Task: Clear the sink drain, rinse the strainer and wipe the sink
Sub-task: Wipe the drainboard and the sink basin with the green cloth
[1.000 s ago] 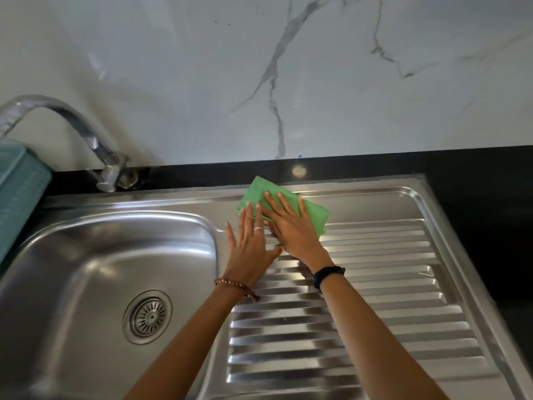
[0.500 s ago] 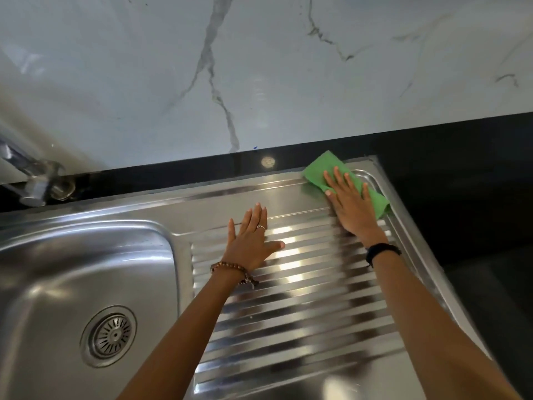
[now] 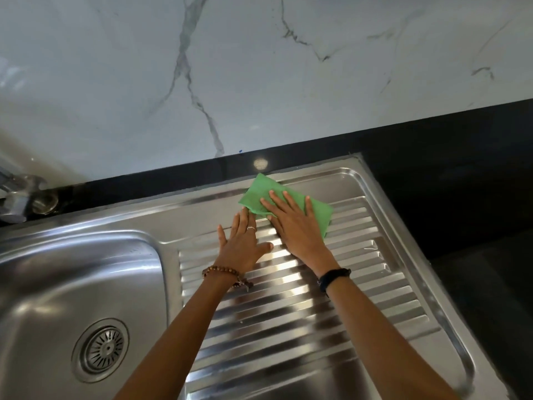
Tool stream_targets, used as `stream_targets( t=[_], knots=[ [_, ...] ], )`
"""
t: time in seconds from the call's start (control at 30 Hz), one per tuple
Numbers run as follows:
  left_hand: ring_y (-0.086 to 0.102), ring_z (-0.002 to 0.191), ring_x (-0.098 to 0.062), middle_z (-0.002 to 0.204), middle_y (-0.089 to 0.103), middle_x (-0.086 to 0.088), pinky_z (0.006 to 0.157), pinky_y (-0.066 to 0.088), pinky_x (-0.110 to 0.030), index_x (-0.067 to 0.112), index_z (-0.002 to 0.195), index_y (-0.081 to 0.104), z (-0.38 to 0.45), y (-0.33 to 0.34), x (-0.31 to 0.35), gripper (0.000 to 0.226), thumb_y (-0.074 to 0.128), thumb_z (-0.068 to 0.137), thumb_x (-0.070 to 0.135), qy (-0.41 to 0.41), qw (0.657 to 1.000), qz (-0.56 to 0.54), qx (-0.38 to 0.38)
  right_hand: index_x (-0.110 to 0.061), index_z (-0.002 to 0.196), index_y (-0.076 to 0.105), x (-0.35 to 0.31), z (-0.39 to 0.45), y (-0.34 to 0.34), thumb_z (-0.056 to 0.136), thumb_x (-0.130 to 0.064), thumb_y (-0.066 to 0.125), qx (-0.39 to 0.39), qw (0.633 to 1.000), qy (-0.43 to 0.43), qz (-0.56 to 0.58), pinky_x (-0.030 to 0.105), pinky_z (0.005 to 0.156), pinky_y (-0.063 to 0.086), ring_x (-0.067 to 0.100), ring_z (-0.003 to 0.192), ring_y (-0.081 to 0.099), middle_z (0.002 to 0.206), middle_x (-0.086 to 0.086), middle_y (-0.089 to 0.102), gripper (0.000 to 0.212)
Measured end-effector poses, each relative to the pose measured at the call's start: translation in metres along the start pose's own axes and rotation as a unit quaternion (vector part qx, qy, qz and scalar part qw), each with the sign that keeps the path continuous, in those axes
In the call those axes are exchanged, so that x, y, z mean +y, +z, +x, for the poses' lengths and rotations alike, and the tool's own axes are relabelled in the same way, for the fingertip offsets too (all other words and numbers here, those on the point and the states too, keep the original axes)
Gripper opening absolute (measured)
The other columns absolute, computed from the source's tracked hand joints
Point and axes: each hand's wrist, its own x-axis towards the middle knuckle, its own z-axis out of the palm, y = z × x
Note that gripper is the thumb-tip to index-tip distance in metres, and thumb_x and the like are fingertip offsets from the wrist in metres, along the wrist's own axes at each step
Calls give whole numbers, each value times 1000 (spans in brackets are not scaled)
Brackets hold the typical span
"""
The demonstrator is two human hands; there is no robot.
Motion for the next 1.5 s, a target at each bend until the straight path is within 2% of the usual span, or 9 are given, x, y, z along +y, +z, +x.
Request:
stream_targets(
  t=[0.17, 0.37, 0.5, 0.8, 1.0, 1.2, 1.37, 1.43, 1.5],
  knots=[
    [-17, 143, -19, 156, -15, -2, 109, -19, -48, 17, 148, -2, -2, -3, 19, 68, 36, 96, 39, 61, 997, 34, 40, -26, 149, 11, 38, 4, -5, 102, -34, 18, 48, 993, 95, 57, 53, 118, -1, 18, 147, 3, 158, -7, 10, 48],
    [-14, 144, -17, 157, -8, 2, 112, -16, -46, 21, 148, 0, 5, 12, 41, 70, 33, 93, 50, 113, 993, 18, 5, -20, 150, 13, 89, 5, -19, 103, -28, 21, 78, 974, 208, 36, 55, 114, -5, 26, 146, 3, 159, 0, 10, 49],
    [-16, 143, -16, 156, -12, 4, 109, -20, -49, 25, 147, -1, 6, 24, 50, 74, 35, 90, 55, 116, 993, -4, -24, -16, 149, 13, 101, 5, -20, 102, -30, 19, 86, 971, 223, 14, 51, 114, -8, 28, 146, -2, 158, 4, 11, 50],
    [-16, 143, -16, 156, -15, 3, 107, -23, -49, 24, 147, -2, -5, 35, 53, 70, 30, 92, 52, 127, 992, 22, -11, -8, 149, 15, 98, -16, -12, 102, -28, 19, 116, 953, 278, 14, 46, 115, -9, 28, 146, -2, 158, 8, 13, 50],
    [-14, 144, -16, 156, -14, 2, 113, -16, -52, 21, 148, 0, -10, 29, 49, 69, 33, 94, 48, 141, 989, 30, -24, -8, 149, 14, 93, -57, -7, 102, -27, 20, 112, 950, 293, 3, 46, 115, -9, 28, 146, 0, 157, 9, 15, 51],
    [-17, 143, -16, 156, -15, 2, 114, -11, -53, 22, 147, -3, -38, 43, 68, 69, 32, 94, 48, 180, 982, 53, -14, -14, 150, 9, 93, -111, 1, 102, -27, 21, 108, 945, 308, -9, 42, 111, -15, 26, 146, -3, 159, 4, 6, 51],
    [-29, 132, -10, 156, -15, 3, 108, -20, -47, 25, 146, -7, -71, 65, 87, 80, 10, 80, 67, 226, 972, 53, -33, -13, 150, 7, 90, -182, 14, 100, -28, 20, 135, 926, 352, -2, 43, 113, -12, 23, 143, -7, 159, 6, 4, 54],
    [-27, 133, -9, 156, -14, 4, 108, -21, -45, 25, 147, -6, -76, 72, 91, 73, 19, 88, 60, 233, 971, 47, -39, -11, 149, 13, 91, -197, 15, 97, -34, 11, 134, 927, 351, -13, 44, 114, -6, 23, 142, -2, 158, 8, 11, 57],
    [-26, 133, -8, 157, -11, 3, 109, -20, -45, 23, 147, -3, -81, 76, 93, 70, 22, 91, 55, 239, 969, 44, -38, -11, 148, 19, 91, -195, 12, 97, -36, 12, 125, 929, 349, -17, 45, 114, -3, 27, 144, 7, 157, 9, 16, 58]
  ],
)
